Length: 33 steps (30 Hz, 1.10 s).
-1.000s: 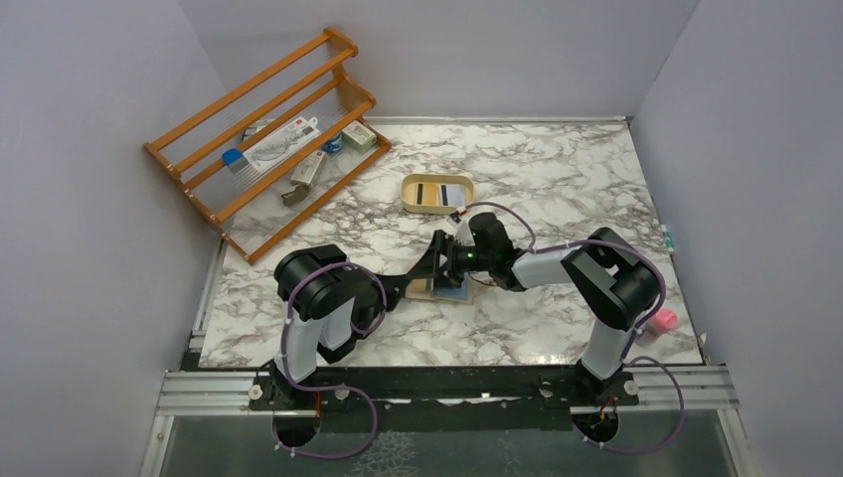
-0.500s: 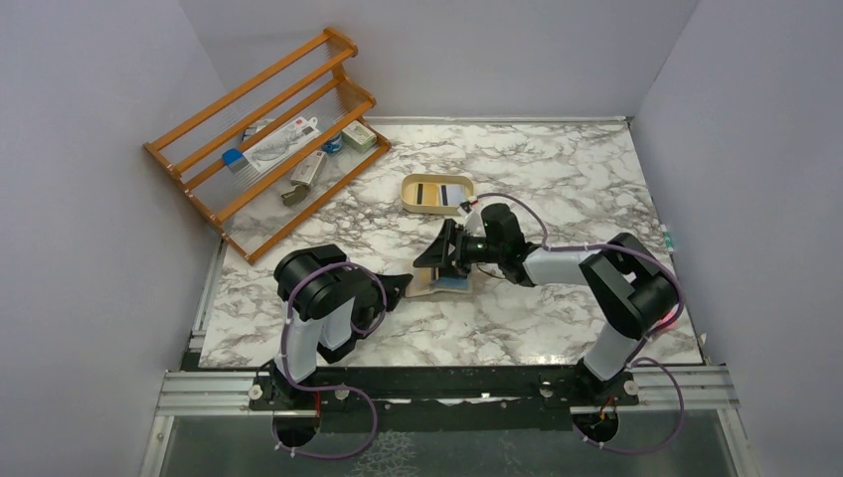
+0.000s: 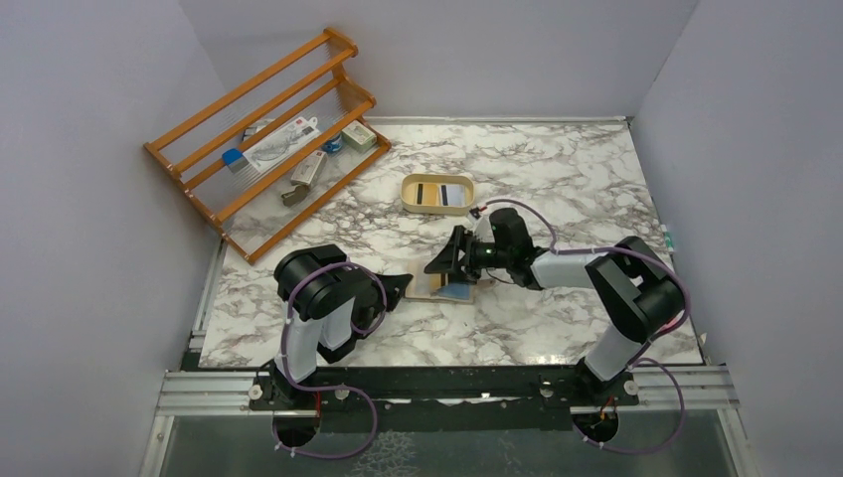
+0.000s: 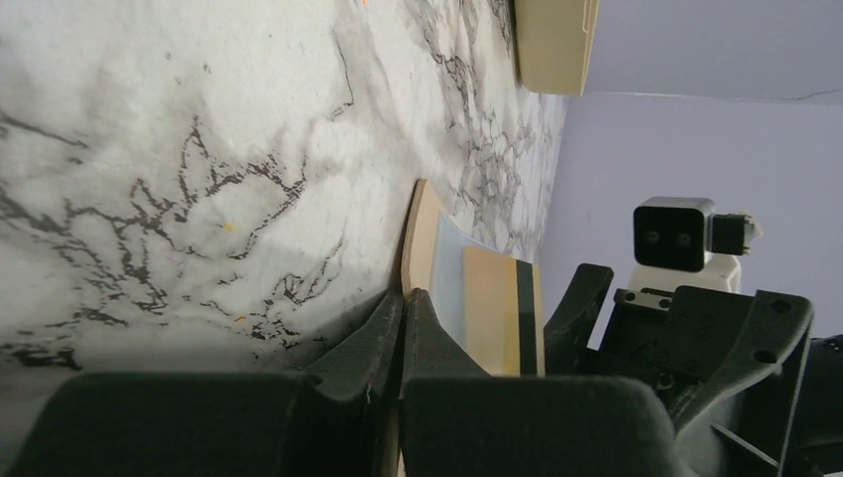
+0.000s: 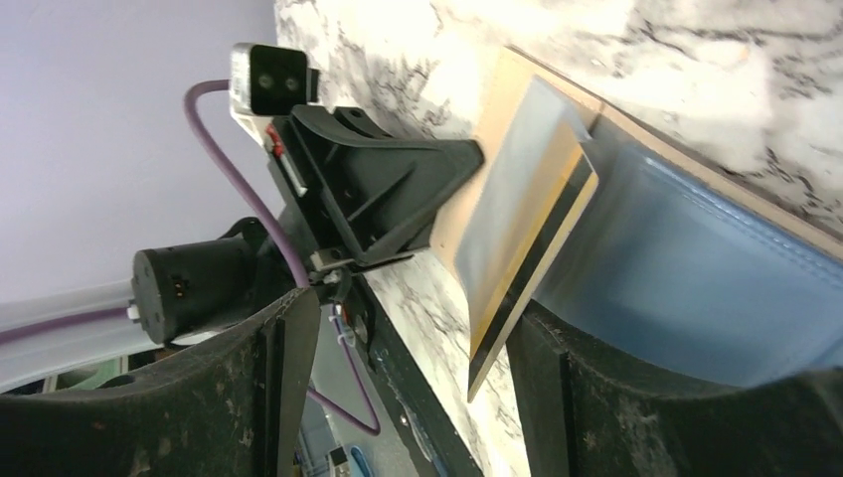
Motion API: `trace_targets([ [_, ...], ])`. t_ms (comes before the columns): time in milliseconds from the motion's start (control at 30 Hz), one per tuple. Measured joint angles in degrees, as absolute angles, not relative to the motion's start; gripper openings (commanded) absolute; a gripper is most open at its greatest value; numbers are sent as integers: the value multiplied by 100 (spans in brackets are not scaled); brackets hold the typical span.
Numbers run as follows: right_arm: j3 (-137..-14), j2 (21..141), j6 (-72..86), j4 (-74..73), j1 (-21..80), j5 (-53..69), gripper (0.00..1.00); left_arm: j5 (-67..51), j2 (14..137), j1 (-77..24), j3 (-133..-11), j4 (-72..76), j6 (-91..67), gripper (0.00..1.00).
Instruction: Take the credit cards out of the card holder
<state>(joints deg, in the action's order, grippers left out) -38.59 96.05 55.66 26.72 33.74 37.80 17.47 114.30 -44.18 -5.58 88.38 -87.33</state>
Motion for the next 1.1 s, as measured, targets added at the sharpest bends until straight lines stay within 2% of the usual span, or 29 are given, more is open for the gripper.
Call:
trace_targets([
  [333,-3474,10007,5389,2602,3367,3817,44,1747,11430,-4418,-558,8838,-8718,0],
  [500,-3367,9979,5205,2521,3315,3806,16,1745,11461,-4418,-558,8838,-8718,0],
  [667,-3234,9977,5146,2506,3249,3839,1,1745,11472,-4418,-558,8838,-8718,0],
  [933,-3153,9953,5135,2585,3173,3911,1,1745,11472,-4418,-558,8840,-8715,0],
  [1100,-3055,9487,4950,2252,2936,3990,1,1745,11472,-4418,-558,8840,-8715,0],
])
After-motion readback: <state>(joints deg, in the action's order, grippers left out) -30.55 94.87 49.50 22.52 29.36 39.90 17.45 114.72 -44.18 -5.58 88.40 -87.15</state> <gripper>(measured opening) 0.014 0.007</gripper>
